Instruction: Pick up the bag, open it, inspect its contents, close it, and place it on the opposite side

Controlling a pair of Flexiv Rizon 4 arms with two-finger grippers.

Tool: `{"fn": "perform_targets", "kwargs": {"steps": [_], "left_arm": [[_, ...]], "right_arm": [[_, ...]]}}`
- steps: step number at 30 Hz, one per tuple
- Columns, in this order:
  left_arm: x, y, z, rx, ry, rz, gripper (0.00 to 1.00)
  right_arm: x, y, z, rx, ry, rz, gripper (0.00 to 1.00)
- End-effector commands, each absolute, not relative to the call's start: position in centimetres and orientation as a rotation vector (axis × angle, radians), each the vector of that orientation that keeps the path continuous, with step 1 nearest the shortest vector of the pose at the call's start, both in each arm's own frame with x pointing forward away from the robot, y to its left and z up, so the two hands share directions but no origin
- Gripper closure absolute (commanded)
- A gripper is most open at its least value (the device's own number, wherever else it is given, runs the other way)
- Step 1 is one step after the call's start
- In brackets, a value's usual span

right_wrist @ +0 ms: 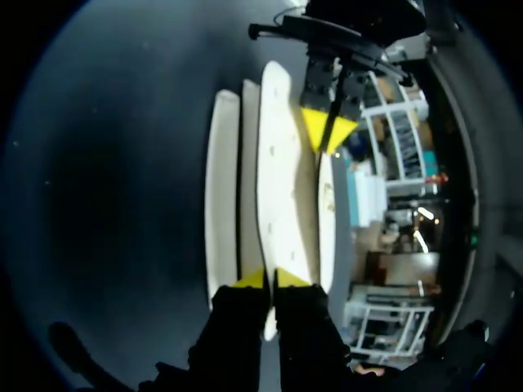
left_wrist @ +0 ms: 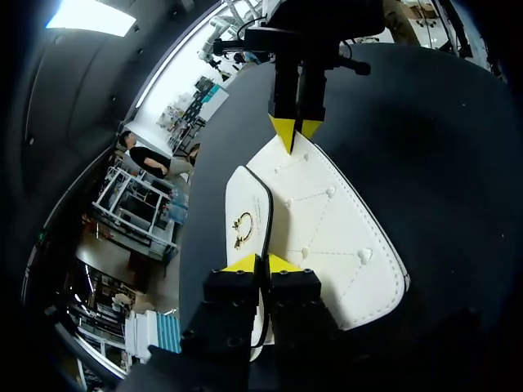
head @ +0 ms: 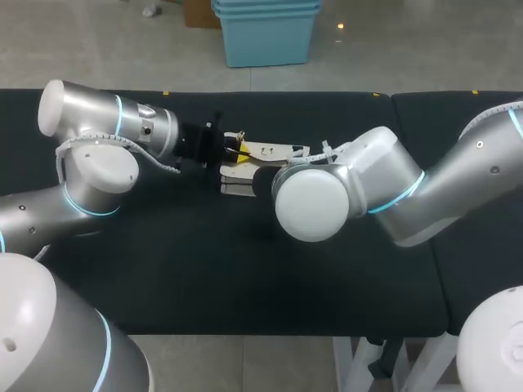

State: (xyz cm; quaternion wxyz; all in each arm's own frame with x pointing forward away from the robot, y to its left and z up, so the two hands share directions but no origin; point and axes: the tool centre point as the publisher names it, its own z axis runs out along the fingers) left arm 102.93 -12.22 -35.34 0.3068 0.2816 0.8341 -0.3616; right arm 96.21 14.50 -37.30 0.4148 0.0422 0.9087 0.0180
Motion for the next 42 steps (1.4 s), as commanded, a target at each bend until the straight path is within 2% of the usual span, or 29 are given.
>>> {"fn": "perform_targets", "kwargs": {"steps": [1, 33, 34, 35, 37, 38, 39, 41, 42], "left_arm": [[102.7, -12.0, -35.8, 0.761, 2.201, -0.953, 1.0], [102.5, -13.0, -35.9, 0.741, 2.229, -0.978, 1.0], [102.3, -13.0, -35.7, 0.742, 2.226, -0.975, 0.93], [102.2, -12.9, -35.4, 0.742, 2.224, -0.974, 0.69], [101.8, -12.8, -34.8, 0.738, 2.217, -0.965, 0.29], [101.7, -12.7, -34.6, 0.737, 2.216, -0.964, 0.17], [101.4, -12.7, -34.2, 0.737, 2.214, -0.967, 0.01], [101.1, -12.7, -33.7, 0.733, 2.216, -0.962, 0.0], [100.9, -12.7, -33.5, 0.733, 2.217, -0.963, 0.0]], "right_arm": [[96.2, 14.6, -37.5, 0.106, 2.28, 0.047, 1.0], [96.2, 14.6, -37.5, 0.106, 2.28, 0.047, 1.0], [96.2, 14.6, -37.5, 0.106, 2.28, 0.047, 1.0], [96.2, 14.6, -37.5, 0.106, 2.28, 0.047, 1.0], [96.2, 14.6, -37.5, 0.106, 2.28, 0.047, 1.0], [96.2, 14.6, -37.5, 0.106, 2.279, 0.048, 1.0], [96.2, 14.6, -37.4, 0.107, 2.278, 0.049, 1.0], [96.2, 14.6, -37.2, 0.111, 2.277, 0.049, 1.0], [96.1, 14.6, -37.1, 0.112, 2.278, 0.049, 0.84]]}}
